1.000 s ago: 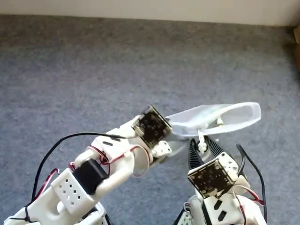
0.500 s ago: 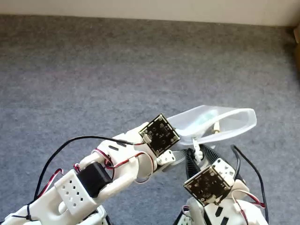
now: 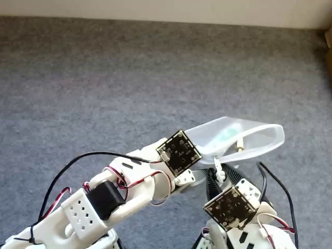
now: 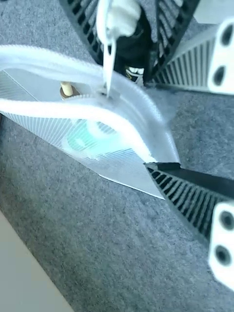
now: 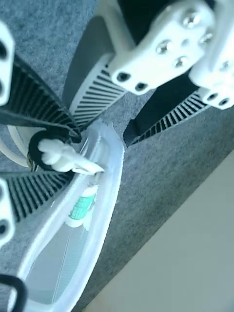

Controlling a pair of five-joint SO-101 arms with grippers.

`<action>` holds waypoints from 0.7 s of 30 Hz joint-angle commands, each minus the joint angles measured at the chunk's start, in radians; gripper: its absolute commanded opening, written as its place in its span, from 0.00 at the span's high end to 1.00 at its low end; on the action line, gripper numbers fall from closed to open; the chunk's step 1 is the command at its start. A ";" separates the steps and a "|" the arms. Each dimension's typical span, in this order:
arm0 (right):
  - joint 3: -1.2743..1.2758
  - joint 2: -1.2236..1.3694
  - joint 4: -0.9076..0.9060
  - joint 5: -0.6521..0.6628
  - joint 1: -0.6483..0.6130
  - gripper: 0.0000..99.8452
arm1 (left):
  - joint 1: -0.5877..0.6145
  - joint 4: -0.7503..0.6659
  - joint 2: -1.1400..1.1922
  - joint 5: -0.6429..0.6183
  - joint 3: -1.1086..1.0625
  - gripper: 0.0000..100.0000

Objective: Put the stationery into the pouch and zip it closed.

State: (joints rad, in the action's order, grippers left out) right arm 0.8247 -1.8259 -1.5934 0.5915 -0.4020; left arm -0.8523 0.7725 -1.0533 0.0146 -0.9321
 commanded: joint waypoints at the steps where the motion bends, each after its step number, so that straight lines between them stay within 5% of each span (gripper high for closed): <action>1: -0.004 0.002 -0.018 0.008 -0.039 0.99 | -0.010 -0.015 -0.021 -0.014 0.025 0.77; 21: -0.008 0.002 -0.019 -0.006 -0.035 0.99 | -0.079 -0.012 -0.019 -0.008 0.018 0.94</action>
State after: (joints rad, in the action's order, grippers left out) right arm 0.8309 -1.8259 -1.6164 0.5930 -0.4327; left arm -0.9076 0.7695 -1.0549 0.0130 -0.9275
